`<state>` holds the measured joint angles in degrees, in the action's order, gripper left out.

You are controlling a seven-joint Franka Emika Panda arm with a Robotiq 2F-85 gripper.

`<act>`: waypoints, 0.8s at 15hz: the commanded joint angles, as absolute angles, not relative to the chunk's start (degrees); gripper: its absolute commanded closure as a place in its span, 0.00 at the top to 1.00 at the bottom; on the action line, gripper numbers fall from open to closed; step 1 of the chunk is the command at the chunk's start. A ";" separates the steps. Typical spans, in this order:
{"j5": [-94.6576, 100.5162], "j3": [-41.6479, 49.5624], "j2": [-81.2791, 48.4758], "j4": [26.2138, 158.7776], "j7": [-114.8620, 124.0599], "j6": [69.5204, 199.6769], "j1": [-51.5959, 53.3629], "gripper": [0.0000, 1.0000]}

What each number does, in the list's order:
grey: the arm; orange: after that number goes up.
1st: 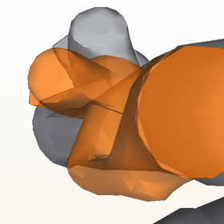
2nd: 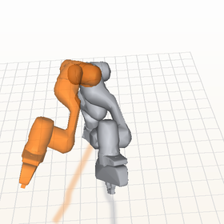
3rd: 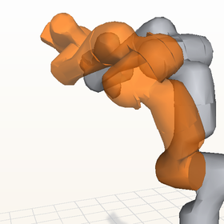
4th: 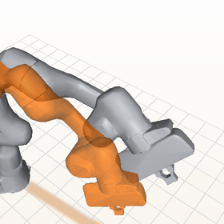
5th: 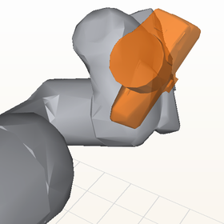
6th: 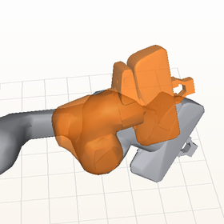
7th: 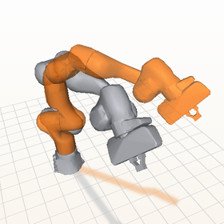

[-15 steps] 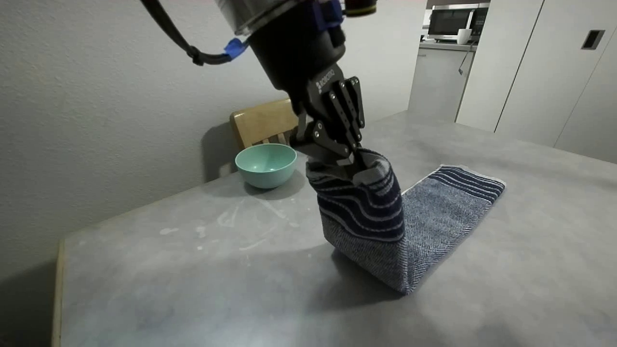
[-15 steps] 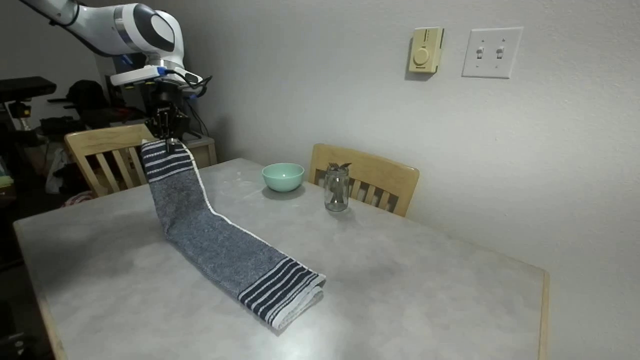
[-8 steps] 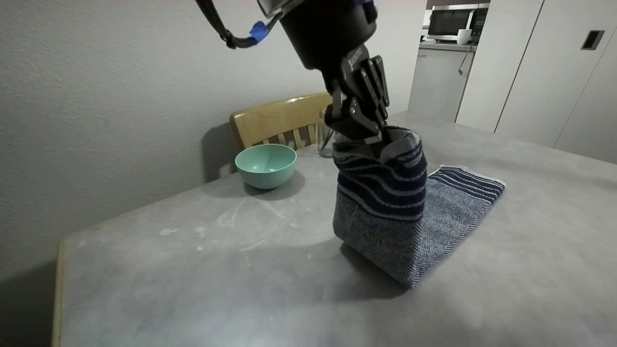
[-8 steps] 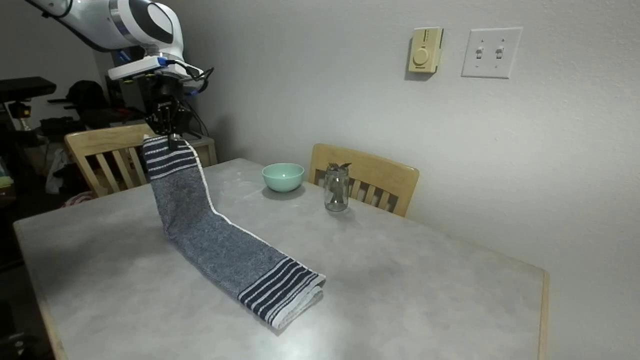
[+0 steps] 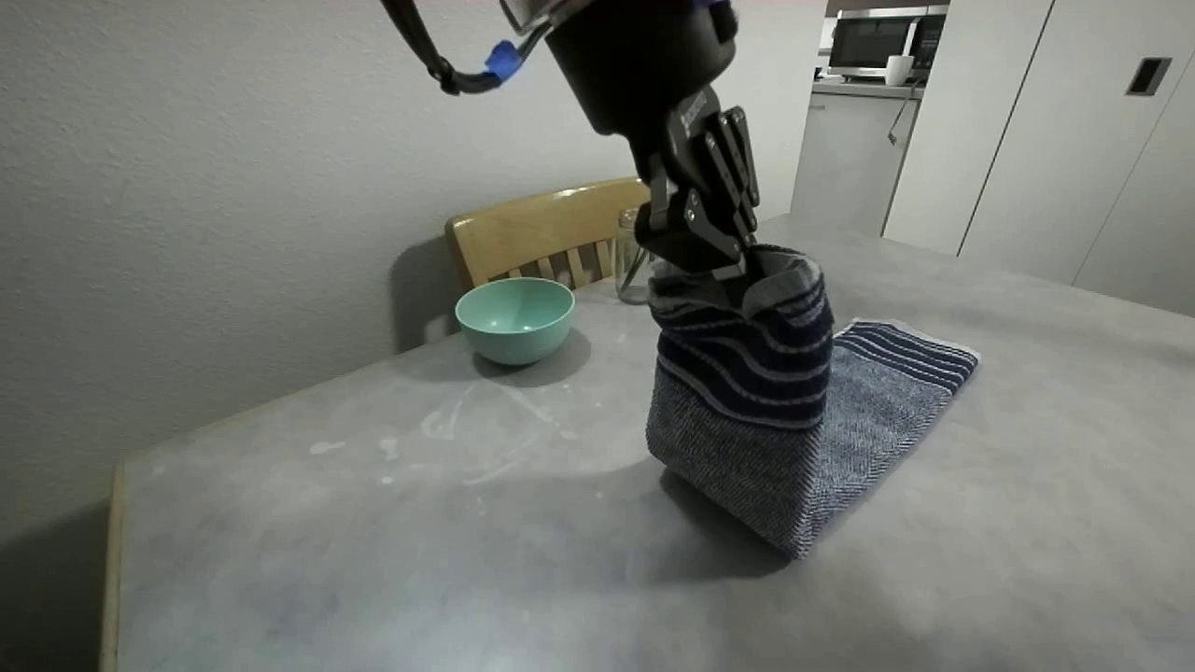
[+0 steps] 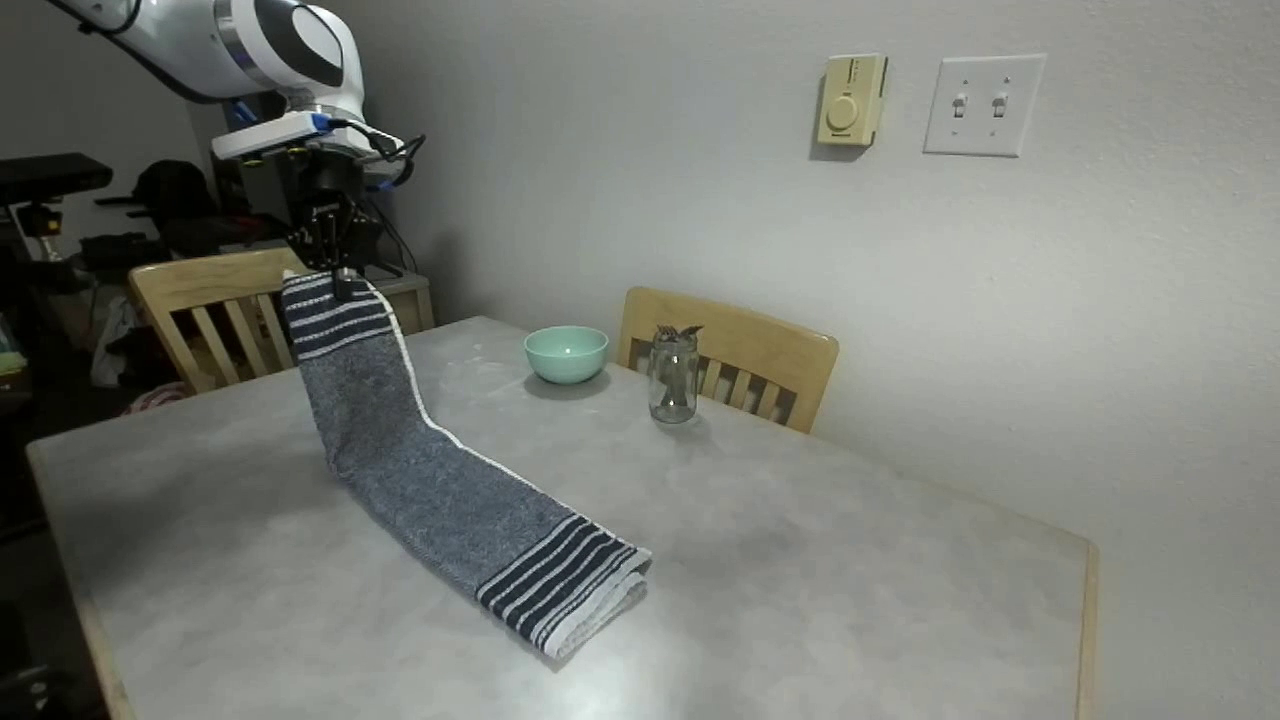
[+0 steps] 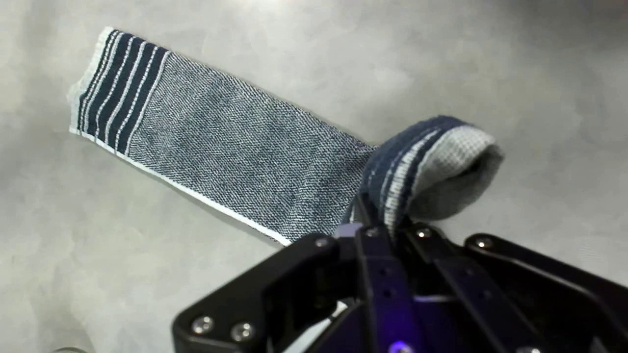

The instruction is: Fold the towel

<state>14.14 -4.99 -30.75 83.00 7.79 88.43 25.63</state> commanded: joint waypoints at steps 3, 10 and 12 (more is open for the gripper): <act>14.88 -6.75 -30.97 82.63 8.29 88.05 24.33 0.06; 14.92 -7.22 -30.37 83.62 7.84 88.70 24.19 0.01; 14.79 -7.26 -29.66 84.49 7.48 89.14 23.79 0.01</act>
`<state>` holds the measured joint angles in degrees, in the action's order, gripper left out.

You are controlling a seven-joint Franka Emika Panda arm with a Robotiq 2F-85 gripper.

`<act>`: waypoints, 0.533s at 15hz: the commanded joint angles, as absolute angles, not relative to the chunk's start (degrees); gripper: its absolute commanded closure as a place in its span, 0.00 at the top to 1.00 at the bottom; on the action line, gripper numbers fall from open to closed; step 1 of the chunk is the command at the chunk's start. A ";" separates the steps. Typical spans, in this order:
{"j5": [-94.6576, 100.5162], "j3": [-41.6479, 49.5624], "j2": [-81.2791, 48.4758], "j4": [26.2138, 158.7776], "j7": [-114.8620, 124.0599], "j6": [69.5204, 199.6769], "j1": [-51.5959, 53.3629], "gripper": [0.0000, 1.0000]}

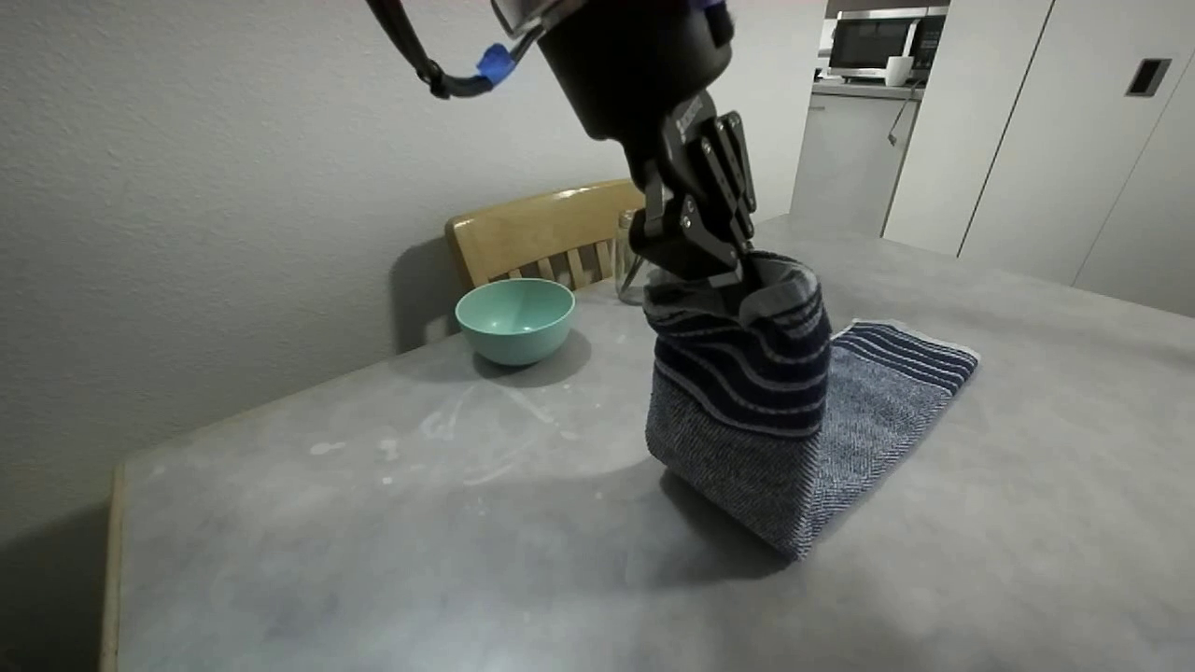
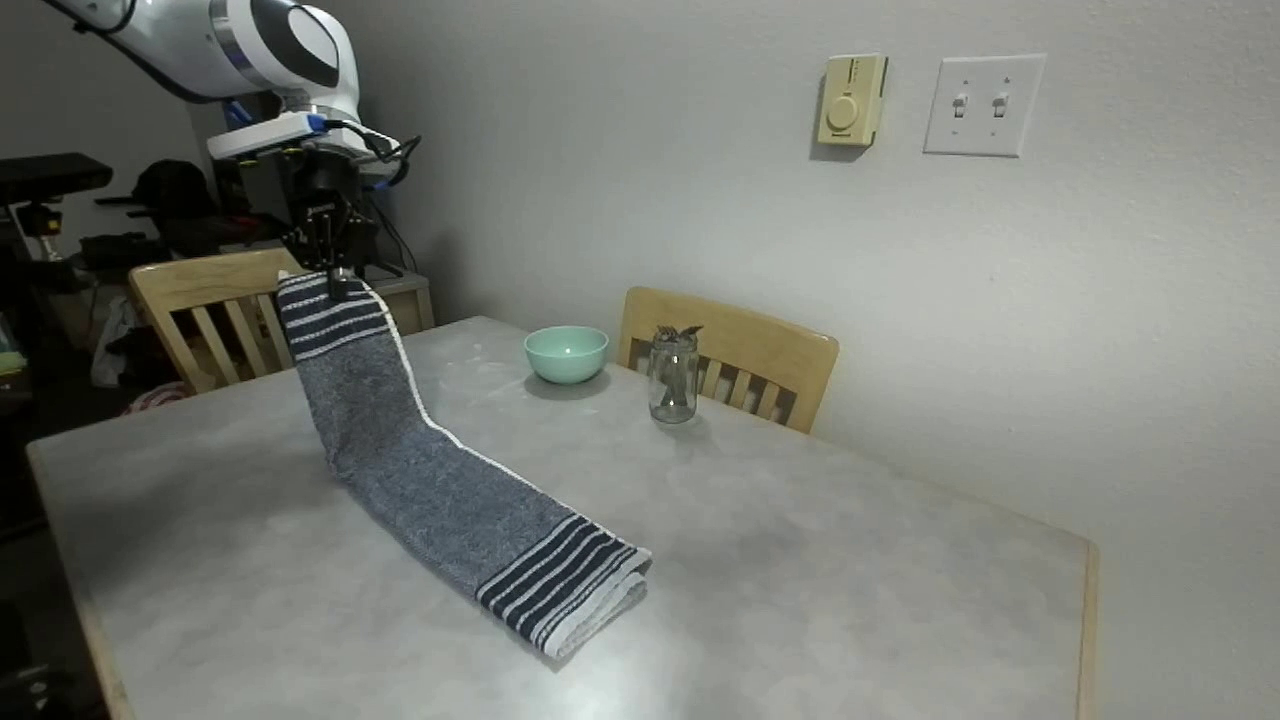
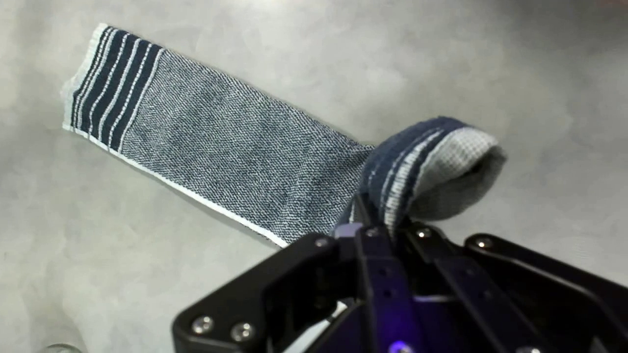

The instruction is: Fold the towel

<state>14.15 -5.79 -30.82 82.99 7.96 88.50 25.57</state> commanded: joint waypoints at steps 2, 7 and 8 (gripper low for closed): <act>14.80 -7.11 -28.55 85.79 7.15 89.87 23.19 0.01; 14.70 -6.62 -24.93 89.61 6.33 91.94 20.31 0.01; 14.63 -6.51 -23.92 90.68 6.23 92.58 19.54 0.01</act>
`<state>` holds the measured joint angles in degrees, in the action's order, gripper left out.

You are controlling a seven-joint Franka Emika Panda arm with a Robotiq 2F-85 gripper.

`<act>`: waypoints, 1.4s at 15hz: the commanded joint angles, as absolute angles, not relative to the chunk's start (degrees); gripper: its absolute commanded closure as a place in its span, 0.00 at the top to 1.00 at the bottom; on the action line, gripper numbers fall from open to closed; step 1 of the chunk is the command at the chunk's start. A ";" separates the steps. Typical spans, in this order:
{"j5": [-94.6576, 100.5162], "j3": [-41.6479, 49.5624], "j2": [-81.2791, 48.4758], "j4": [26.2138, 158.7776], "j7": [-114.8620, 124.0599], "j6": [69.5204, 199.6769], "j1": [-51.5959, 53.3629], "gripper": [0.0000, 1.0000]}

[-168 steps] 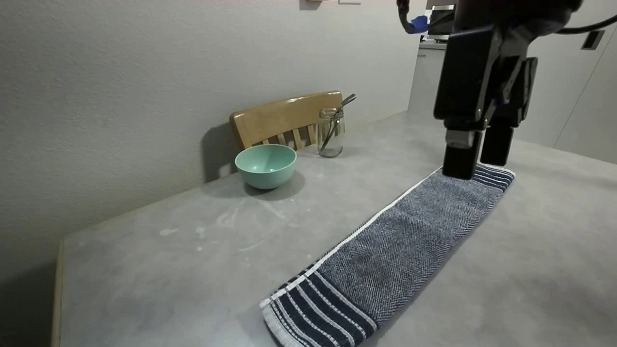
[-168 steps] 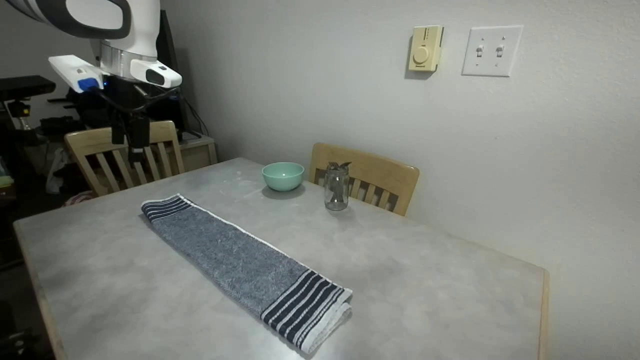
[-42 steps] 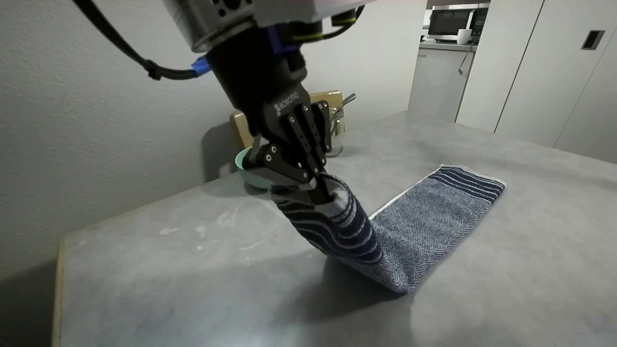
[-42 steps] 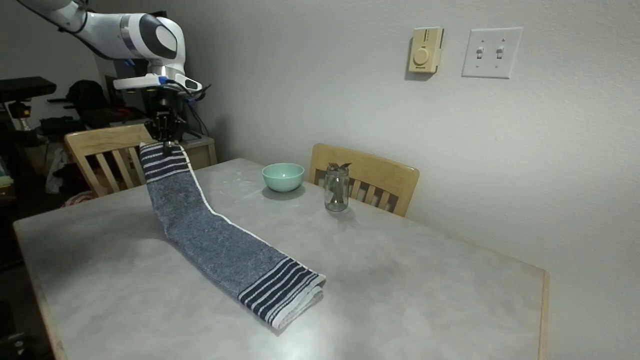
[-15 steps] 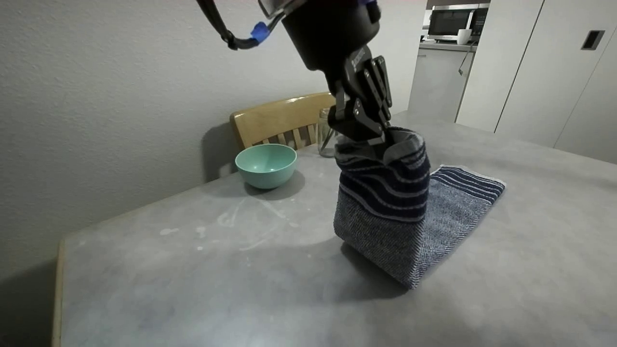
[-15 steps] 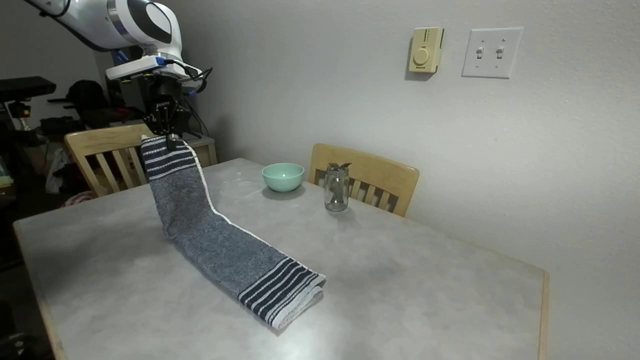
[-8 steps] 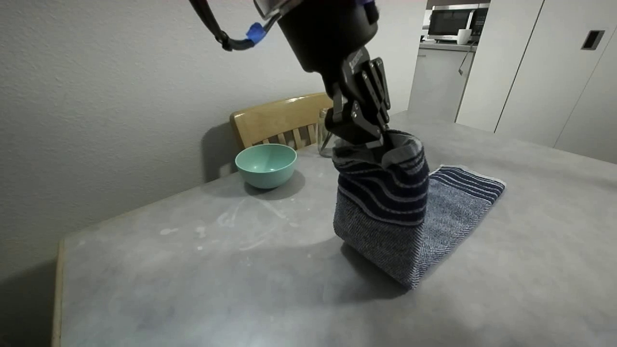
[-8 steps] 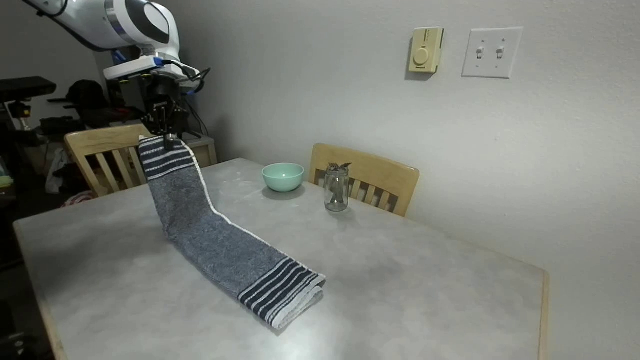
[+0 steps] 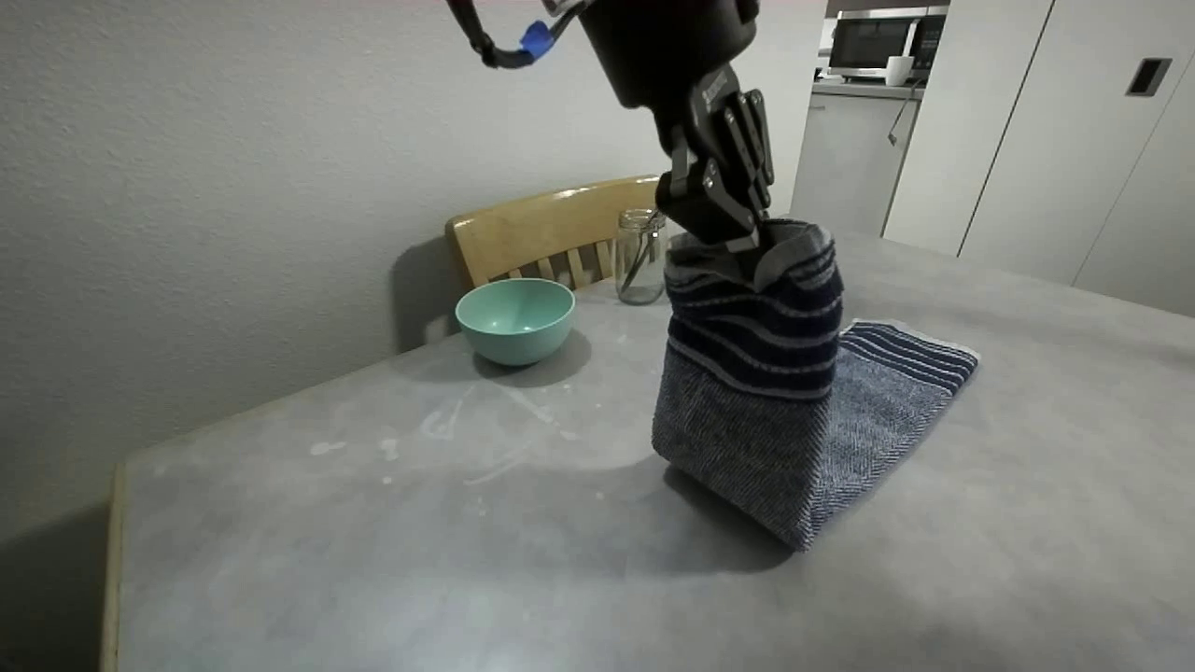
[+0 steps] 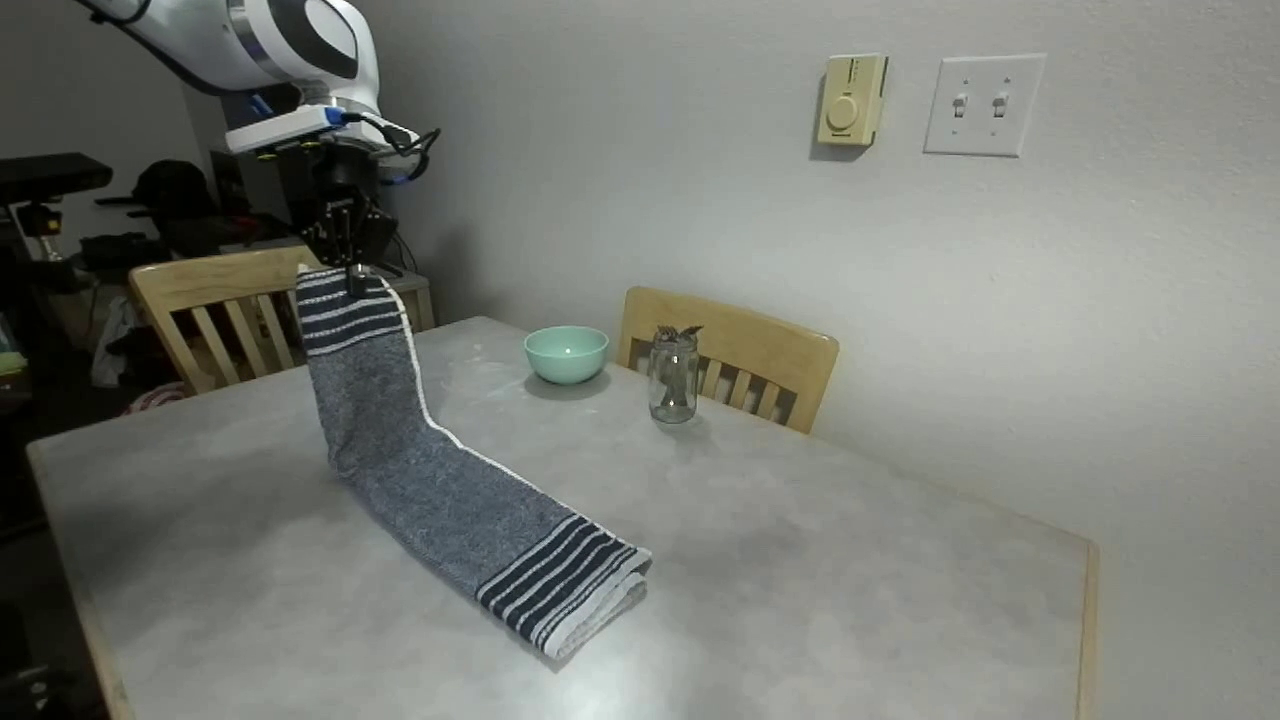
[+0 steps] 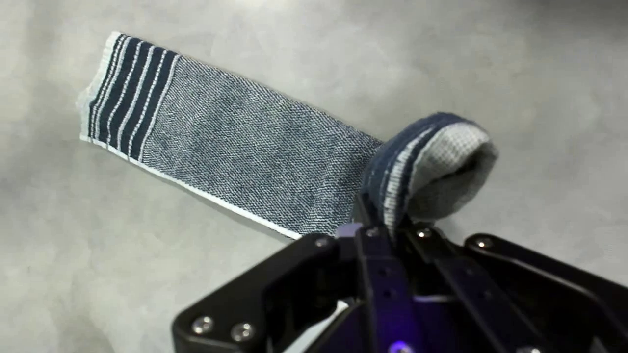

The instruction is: Fold the towel

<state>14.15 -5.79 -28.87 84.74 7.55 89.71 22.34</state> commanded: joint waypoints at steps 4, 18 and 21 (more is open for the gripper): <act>13.60 -5.84 -19.06 96.08 6.29 95.61 15.43 0.01; 9.67 -3.65 -10.32 109.40 4.87 106.19 5.73 0.01; 10.21 -2.64 -8.88 111.71 3.73 108.38 4.62 0.01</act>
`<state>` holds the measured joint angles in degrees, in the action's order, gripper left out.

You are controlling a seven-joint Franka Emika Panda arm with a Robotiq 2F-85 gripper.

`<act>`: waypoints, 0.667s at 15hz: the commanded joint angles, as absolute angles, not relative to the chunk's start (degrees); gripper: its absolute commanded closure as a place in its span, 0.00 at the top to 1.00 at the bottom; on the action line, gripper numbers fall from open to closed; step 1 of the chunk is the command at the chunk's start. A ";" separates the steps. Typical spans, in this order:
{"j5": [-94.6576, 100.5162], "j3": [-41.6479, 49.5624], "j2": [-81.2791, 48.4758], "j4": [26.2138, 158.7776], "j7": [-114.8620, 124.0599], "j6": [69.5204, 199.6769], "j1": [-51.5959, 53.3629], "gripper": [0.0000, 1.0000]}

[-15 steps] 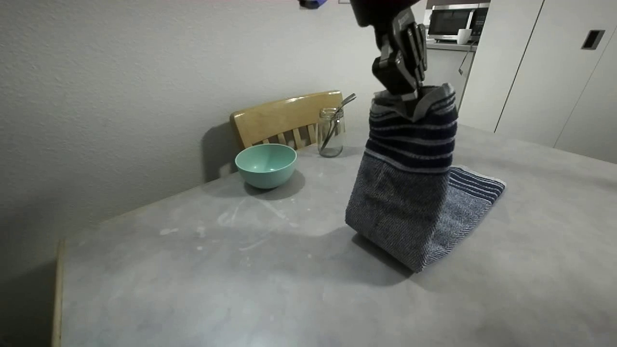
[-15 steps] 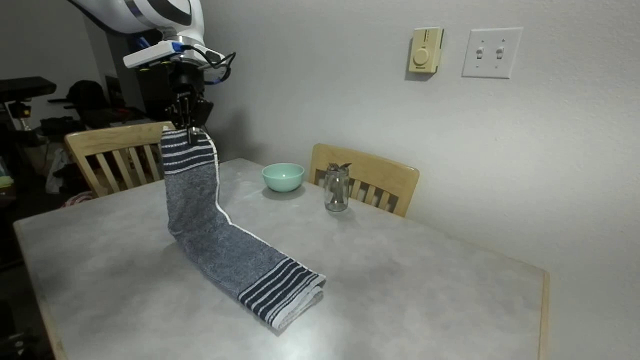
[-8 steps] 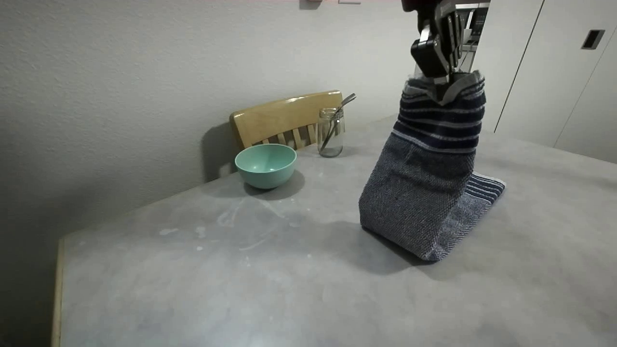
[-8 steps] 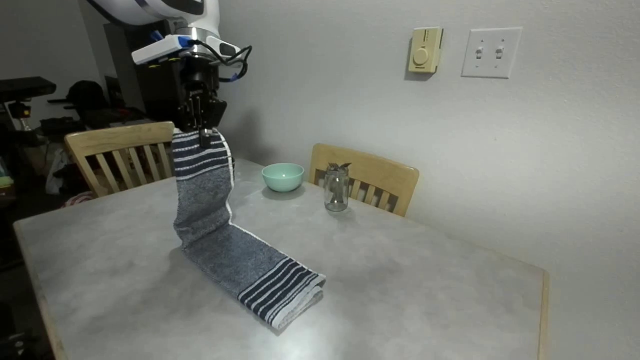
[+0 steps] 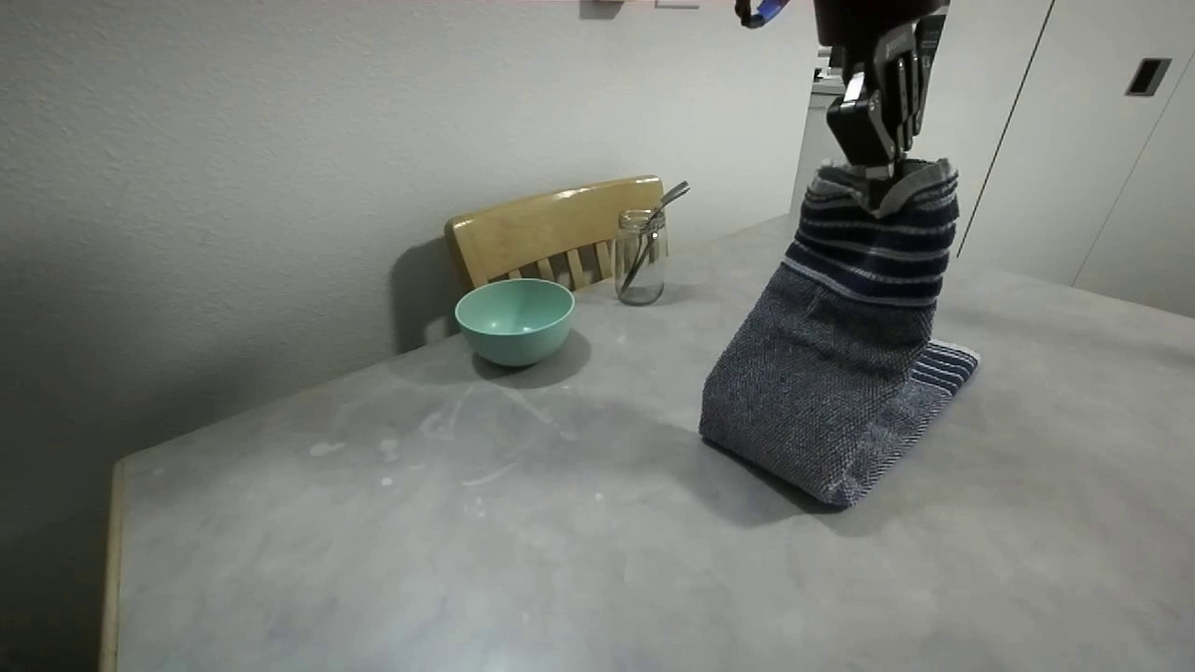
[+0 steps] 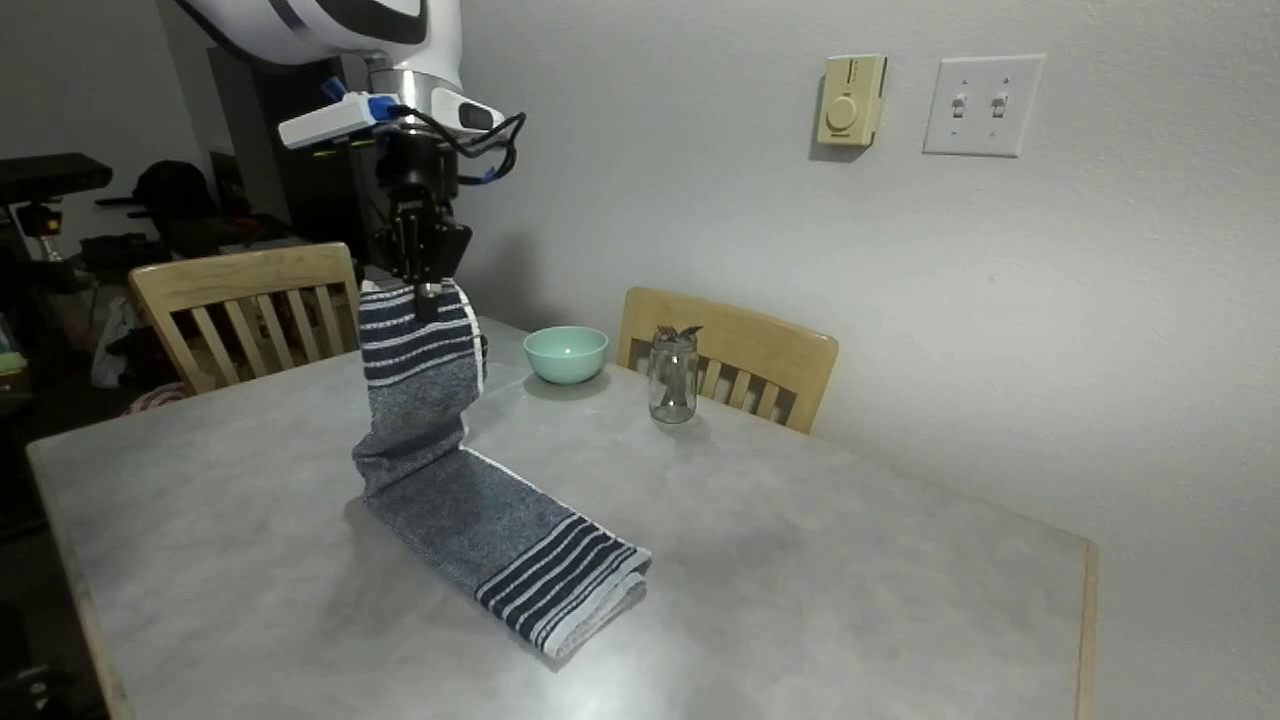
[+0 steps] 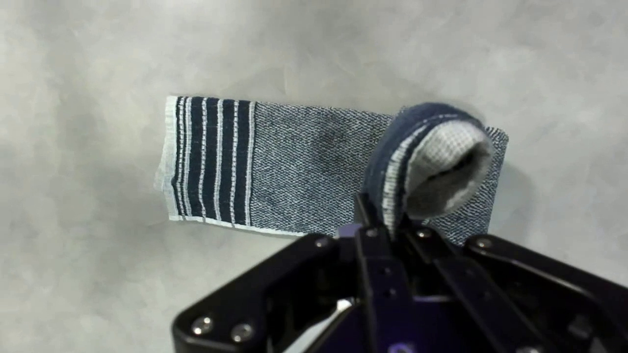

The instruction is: Fold the towel

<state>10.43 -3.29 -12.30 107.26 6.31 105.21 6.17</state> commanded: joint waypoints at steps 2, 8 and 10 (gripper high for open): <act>9.88 -2.12 -8.12 113.28 2.54 110.35 3.83 0.01; 6.37 -1.67 -7.34 117.75 -1.87 117.46 2.03 0.01; 5.89 -1.33 -7.35 119.23 -2.39 119.42 1.51 0.01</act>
